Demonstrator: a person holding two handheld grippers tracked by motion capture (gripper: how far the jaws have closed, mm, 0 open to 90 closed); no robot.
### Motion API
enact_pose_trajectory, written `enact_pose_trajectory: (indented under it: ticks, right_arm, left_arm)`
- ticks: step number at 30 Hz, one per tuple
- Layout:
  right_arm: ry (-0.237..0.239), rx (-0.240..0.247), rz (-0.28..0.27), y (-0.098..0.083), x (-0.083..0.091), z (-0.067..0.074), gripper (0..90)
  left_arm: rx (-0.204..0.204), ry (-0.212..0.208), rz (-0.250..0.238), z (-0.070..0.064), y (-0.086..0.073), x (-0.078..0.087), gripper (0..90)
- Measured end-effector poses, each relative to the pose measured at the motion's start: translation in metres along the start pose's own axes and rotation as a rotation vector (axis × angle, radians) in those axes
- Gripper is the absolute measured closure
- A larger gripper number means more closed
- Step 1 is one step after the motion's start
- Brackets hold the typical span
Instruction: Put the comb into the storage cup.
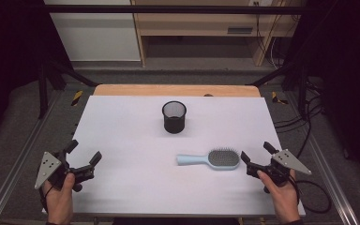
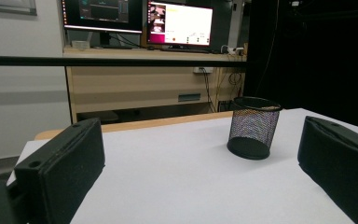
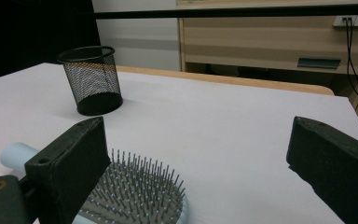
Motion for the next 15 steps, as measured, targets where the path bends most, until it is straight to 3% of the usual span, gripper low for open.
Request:
enact_pose_trajectory:
  ticks: [10,15]
  right_arm:
    - [-0.012,-0.023,0.019,-0.003,-0.0005,-0.0005,8.3]
    - [-0.071,-0.035,0.072,-0.0073,0.007,-0.0054,17.7]
  left_arm:
    - [-0.003,0.01,0.022,0.0003,-0.0047,-0.0026,0.5]
    - [-0.001,0.013,0.025,0.0009,-0.0048,-0.0008,0.6]
Point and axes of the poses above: each handheld gripper's, and its own axes: x roughly backward along the jaws, y roughly out of its top, z roughly to its left, the point moved 8 cm from there along -x, roughly forward along the jaws, and after that the axes turned 6 degrees about y, right-handed, at the moved point
